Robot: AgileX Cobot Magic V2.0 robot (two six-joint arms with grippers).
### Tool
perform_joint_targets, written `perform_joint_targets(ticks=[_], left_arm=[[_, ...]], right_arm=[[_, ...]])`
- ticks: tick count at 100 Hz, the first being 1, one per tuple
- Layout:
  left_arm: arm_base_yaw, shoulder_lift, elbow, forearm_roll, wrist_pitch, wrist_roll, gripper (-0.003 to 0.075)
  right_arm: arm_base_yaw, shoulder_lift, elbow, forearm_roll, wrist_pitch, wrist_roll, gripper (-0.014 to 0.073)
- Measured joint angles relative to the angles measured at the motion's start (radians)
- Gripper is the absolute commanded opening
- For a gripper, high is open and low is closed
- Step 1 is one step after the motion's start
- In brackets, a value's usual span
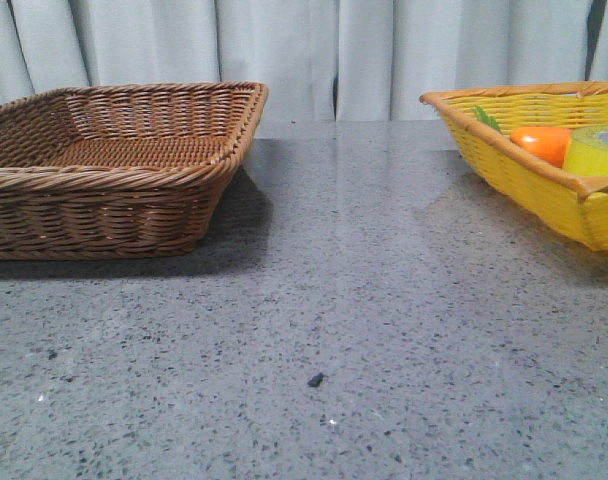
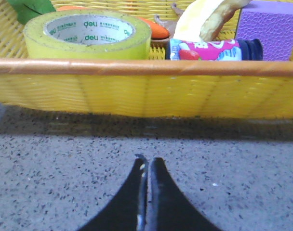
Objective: Transfer tape with both arms
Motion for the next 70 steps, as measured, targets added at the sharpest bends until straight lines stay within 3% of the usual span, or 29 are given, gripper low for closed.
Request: perform_joint_targets(ticks=[40, 70], left_arm=[[0.000, 0.000, 0.000, 0.002, -0.006, 0.000, -0.0020], [0.000, 0.000, 0.000, 0.002, -0.051, 0.000, -0.0020]], right_arm=[[0.000, 0.000, 0.002, -0.006, -0.035, 0.000, -0.0074], [0.000, 0.000, 0.002, -0.010, -0.227, 0.000, -0.0074]])
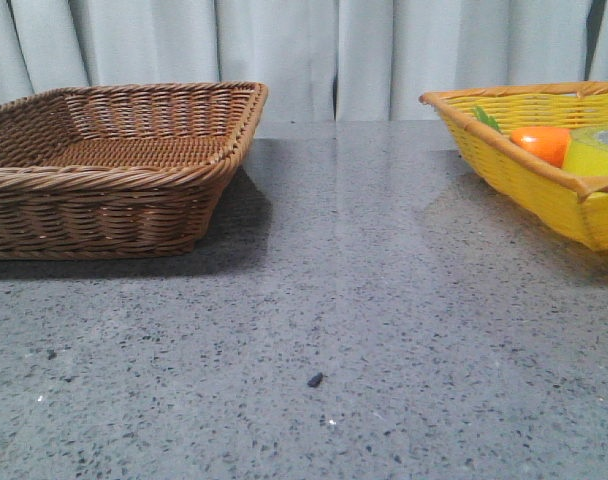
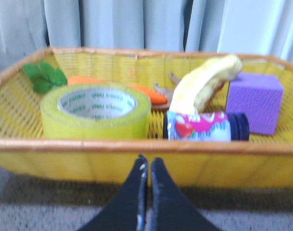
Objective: Transfer tape with both arms
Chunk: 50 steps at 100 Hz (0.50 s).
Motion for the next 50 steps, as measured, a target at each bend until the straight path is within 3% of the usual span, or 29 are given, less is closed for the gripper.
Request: perform_joint_targets(ticks=[20, 50], left_arm=[[0.000, 0.000, 0.000, 0.000, -0.031, 0.000, -0.0020], [0.000, 0.000, 0.000, 0.000, -0.047, 0.000, -0.0021]], right_arm=[[0.000, 0.000, 0.000, 0.006, -0.071, 0.000, -0.0074], [0.000, 0.000, 0.000, 0.012, -0.053, 0.000, -0.0074]])
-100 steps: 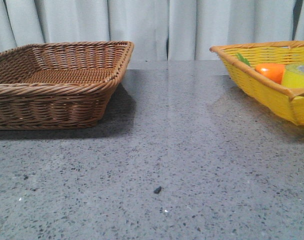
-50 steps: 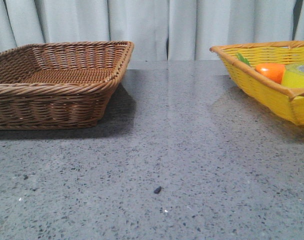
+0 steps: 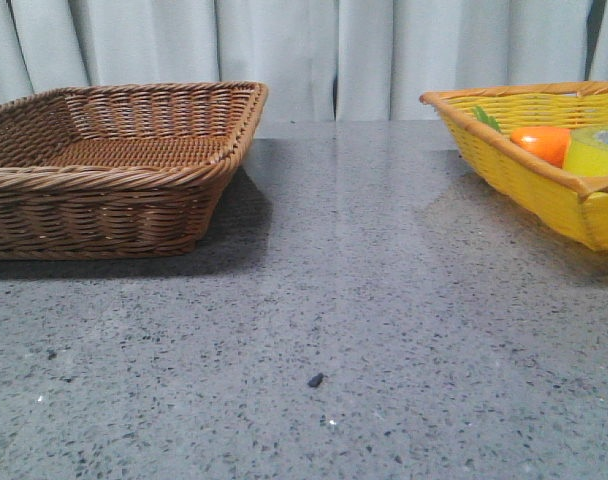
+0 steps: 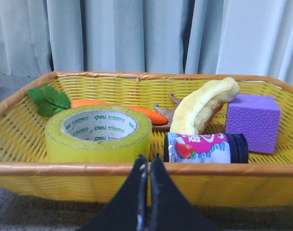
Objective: Transfer tape with both arms
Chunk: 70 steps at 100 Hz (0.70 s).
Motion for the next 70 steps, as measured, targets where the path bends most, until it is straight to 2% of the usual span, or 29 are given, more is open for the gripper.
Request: perform_joint_targets(ticks=[14, 35, 70], left_arm=[[0.000, 0.000, 0.000, -0.077, -0.007, 0.000, -0.0021], [0.000, 0.004, -0.030, -0.139, -0.001, -0.002, -0.0021], [0.000, 0.194, -0.217, -0.132, 0.006, 0.005, -0.0021]], right_arm=[[0.000, 0.000, 0.000, 0.002, 0.027, 0.000, -0.0074], [0.000, 0.004, -0.110, 0.025, 0.196, 0.000, -0.0074], [0.000, 0.264, -0.367, 0.097, 0.398, 0.000, -0.0074]])
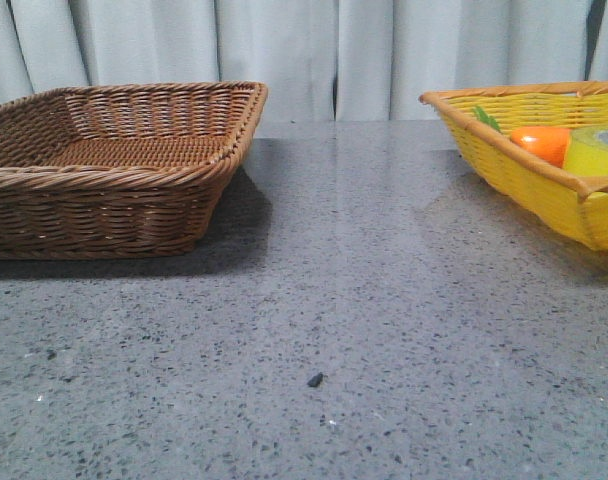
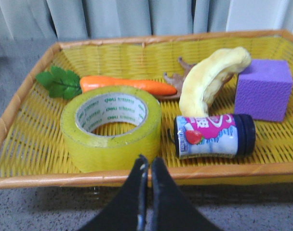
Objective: Transfer tape with both arms
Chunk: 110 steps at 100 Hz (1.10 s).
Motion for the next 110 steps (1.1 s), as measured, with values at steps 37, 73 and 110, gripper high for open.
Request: perform_joint_targets(ticks=[37, 73, 110], left_arm=[[0.000, 0.174, -0.125, 0.008, 0.005, 0.002, -0.0021], [0.000, 0.185, -0.128, 0.009, 0.009, 0.004, -0.0021], [0.000, 0.185, -0.128, 0.010, 0.007, 0.005, -0.0021]], right_arm=[[0.026, 0.388, -0.351, 0.036, 0.212, 0.000, 0.0251], [0.175, 0.802, -0.670, 0.040, 0.442, -0.014, 0.0385], [0.233, 1.159, -0.833, 0.044, 0.499, -0.014, 0.0384]])
